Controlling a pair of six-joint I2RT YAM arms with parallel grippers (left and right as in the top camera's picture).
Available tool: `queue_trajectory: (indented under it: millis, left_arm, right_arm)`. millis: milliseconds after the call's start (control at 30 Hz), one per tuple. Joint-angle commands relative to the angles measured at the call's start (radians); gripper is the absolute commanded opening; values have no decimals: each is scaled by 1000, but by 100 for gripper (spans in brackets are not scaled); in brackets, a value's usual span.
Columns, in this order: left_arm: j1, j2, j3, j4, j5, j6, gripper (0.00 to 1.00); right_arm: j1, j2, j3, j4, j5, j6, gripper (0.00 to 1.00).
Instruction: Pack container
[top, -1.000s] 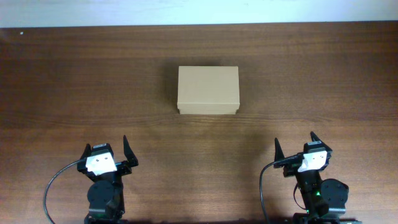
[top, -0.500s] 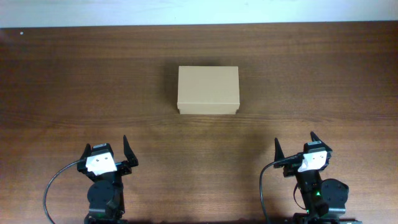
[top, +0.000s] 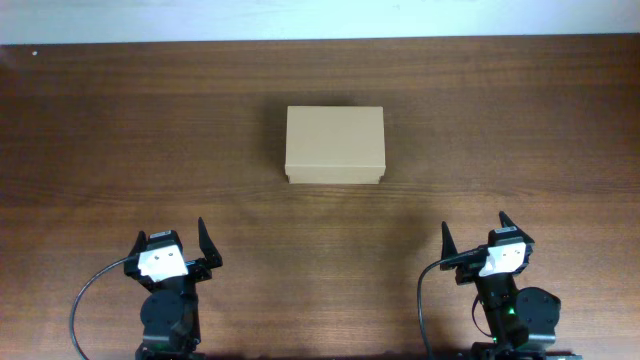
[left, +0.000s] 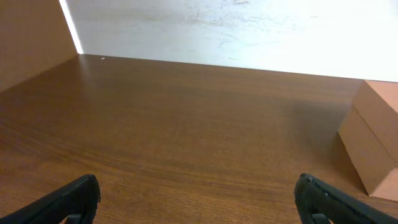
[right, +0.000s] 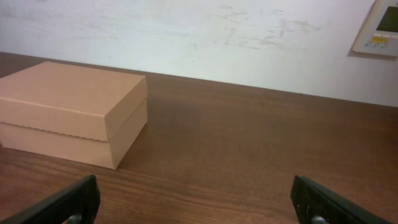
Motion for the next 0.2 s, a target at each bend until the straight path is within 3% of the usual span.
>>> queue_trajectory:
  millis: [0,167]
  left_arm:
    - [6,1,3,-11,-3,13,100]
    - [6,1,3,-11,-3,13,100]
  right_arm:
    - [-6,-10,-9,3,-9,0,99]
    - [-6,-10,-9,3,-9,0,99]
